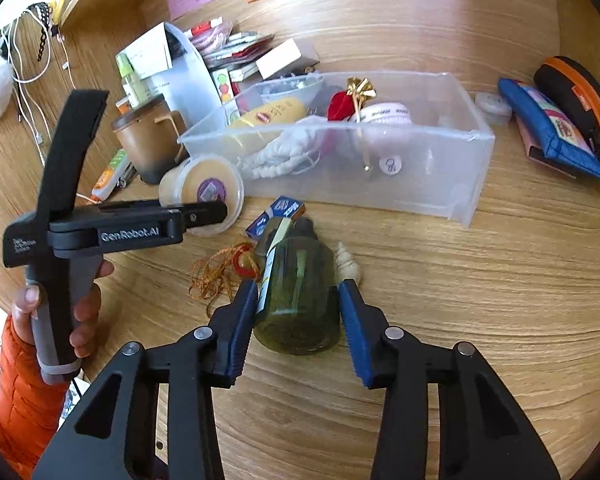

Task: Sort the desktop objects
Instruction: 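Close the left tool on the cream cup while the right tool grasps the green bottle, then lift the cream cup with the left tool while the right tool lifts the green bottle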

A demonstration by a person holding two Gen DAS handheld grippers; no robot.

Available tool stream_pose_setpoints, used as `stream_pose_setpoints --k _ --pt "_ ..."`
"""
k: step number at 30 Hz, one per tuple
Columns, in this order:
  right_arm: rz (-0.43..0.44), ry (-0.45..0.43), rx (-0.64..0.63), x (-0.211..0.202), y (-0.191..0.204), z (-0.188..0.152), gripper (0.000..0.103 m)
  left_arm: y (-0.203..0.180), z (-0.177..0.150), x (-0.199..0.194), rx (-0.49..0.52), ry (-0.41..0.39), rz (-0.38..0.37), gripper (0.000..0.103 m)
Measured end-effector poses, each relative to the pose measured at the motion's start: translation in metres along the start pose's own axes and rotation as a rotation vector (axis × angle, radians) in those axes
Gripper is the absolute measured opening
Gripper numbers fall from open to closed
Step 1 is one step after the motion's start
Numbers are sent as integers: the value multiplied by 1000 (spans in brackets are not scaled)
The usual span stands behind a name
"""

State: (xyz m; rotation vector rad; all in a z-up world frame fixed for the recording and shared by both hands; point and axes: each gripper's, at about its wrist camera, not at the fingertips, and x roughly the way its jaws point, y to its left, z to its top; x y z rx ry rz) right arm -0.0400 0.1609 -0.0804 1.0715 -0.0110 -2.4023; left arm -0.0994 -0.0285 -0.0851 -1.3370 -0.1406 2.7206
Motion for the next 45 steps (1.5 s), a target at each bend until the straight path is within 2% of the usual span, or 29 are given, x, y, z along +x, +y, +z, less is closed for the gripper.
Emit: stream_pose_setpoints --k 9,21,30,45 --pt "-14 -46 15 -17 -9 7 38 -7 0 -16 16 -86 46 65" --pt "-27 -111 16 -33 -15 24 38 -2 -5 -28 -7 -109 44 65" --pt "-62 -143 -15 -42 -15 38 38 -5 -1 -59 -3 -177 46 65" --pt "-92 -267 -45 -81 -17 73 38 -8 14 -102 27 -270 78 65"
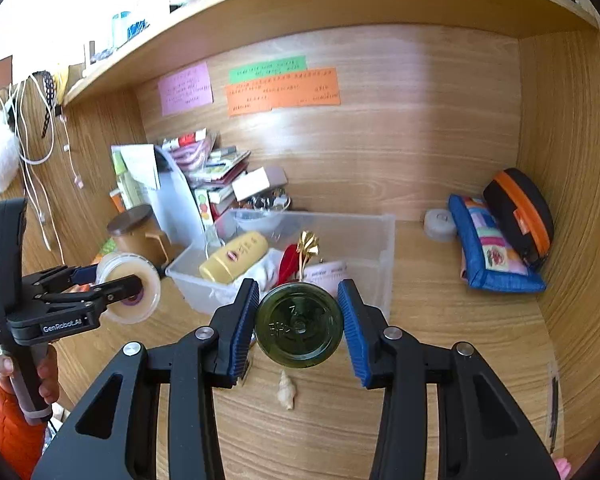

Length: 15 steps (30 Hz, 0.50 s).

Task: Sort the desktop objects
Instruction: 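Lift the cream cup with the left tool while the right tool lifts the green bottle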

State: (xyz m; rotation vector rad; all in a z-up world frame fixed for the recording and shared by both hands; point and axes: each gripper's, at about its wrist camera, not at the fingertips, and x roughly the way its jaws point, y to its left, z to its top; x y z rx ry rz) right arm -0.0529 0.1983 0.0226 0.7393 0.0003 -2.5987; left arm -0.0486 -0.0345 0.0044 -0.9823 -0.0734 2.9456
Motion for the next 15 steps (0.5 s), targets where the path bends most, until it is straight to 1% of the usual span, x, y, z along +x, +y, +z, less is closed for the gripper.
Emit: stream_pose_setpoints --k 8,15 --pt "-21 -51 -11 -6 -9 23 38 -1 18 0 -2 -26 -7 65" --pt "-24 -65 -5 0 -18 37 38 -4 40 3 -2 -54 -10 65"
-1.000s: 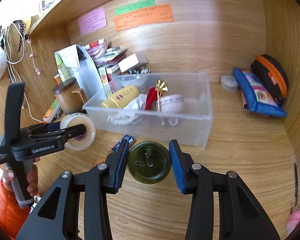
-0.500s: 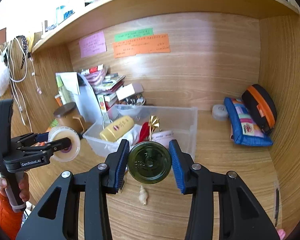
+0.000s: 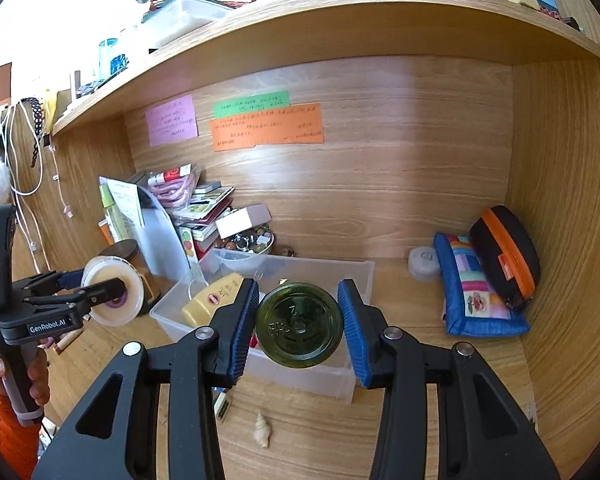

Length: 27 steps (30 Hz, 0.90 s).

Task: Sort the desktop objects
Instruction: 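Lift the cream cup with the left tool while the right tool lifts the green bottle, then lower the cream cup into the box with the left tool while the right tool releases the green bottle there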

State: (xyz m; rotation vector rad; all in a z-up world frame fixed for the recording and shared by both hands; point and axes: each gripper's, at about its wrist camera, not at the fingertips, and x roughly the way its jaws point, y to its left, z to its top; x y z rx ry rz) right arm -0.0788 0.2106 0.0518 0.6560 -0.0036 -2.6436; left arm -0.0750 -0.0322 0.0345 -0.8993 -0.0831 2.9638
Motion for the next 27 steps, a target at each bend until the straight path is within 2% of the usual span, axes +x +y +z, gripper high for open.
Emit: stream_pose_setpoints --k 11,27 --pt "1 10 6 25 -11 12 38 -8 22 22 29 -4 -26 65" --pt "-1 79 0 86 -25 21 38 -29 34 91 68 89 -79 65"
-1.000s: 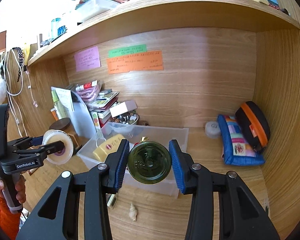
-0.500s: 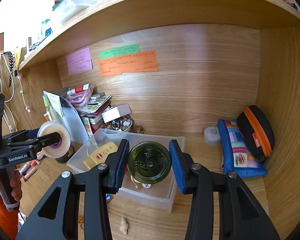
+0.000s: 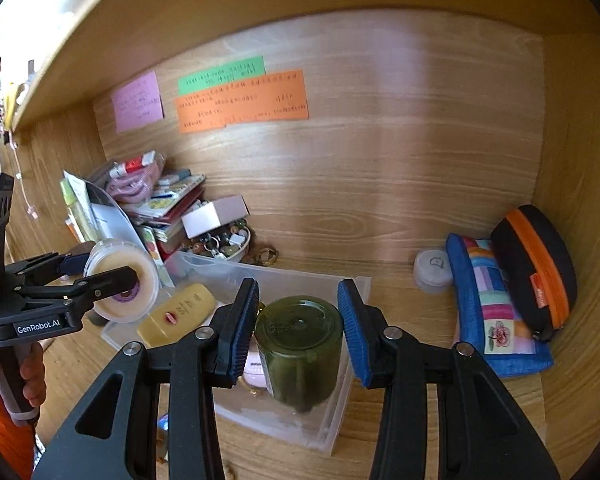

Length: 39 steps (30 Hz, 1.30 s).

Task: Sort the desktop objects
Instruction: 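Lower the cream cup into the box with the left tool while the right tool releases the green bottle there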

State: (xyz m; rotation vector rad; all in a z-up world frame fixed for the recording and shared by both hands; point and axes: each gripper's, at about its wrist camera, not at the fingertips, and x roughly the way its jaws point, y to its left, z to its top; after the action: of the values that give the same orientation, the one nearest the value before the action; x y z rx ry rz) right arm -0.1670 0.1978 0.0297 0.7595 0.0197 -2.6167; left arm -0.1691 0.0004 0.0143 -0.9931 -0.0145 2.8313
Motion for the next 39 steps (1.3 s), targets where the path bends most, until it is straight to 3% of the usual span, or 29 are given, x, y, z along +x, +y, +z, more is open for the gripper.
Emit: stream_pose_setpoints --k 13,28,36,39 --pt "-11 89 -14 50 -11 -1 38 -8 -3 52 26 90 -26 65" --pt "-13 127 -13 69 -14 -9 38 -23 -9 62 95 88 -5 66" --pt "5 159 5 81 -17 -12 39 -28 -16 77 103 144 -28 66" --pt "-2 164 3 83 -17 -14 43 -27 -18 76 100 129 -22 66"
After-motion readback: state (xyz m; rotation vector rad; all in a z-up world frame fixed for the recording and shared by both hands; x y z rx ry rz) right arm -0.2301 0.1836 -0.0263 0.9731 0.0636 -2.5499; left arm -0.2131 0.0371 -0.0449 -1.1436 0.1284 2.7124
